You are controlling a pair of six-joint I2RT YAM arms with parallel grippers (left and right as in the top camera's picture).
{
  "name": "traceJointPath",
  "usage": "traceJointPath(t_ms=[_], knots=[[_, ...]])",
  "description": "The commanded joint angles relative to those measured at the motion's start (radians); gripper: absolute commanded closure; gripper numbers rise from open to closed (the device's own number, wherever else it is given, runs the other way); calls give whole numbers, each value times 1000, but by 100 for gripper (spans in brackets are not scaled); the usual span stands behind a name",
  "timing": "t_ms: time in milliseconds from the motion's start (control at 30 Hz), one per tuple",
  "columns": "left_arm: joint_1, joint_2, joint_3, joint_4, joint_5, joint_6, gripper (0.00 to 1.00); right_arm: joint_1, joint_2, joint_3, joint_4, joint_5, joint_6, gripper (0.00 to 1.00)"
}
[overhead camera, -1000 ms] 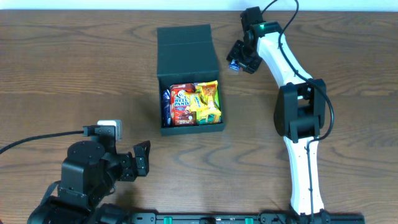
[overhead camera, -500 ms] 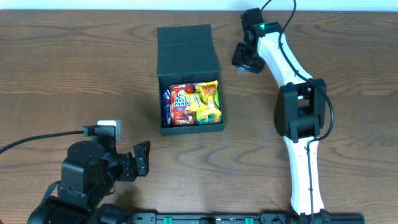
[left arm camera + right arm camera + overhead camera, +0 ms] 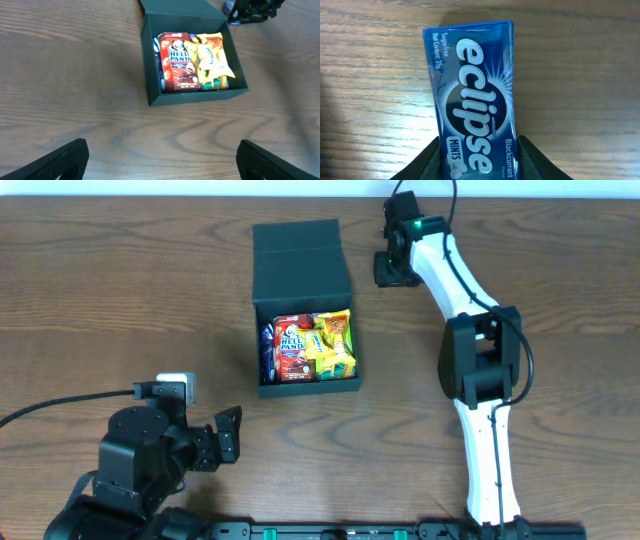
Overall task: Pack container
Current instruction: 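Carry the Eclipse tin into the black box's left side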
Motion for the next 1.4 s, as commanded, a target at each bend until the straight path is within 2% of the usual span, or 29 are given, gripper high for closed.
traceJointPath(t_ms=[0,67,200,600,833,1067,1367], knots=[[0,-1,3,0,-1,6,5,25,64,-9,-2,5,-57,73],[0,-2,3,0,-1,6,5,29,64,-9,-2,5,-57,86],[0,-1,3,0,-1,6,5,29,57,-9,-6,3,-57,98],[0,-1,3,0,-1,7,5,34,-85,-8,-15,-79,-57,99],[0,-2,3,0,-1,6,5,72,-231,-8,-107,-87,-52,98],[0,-1,3,0,-1,6,5,156,-322,-9,-241,-191,69,99],[0,-2,3,0,-1,7,5,334,-322,-9,-365,-243,187,99]])
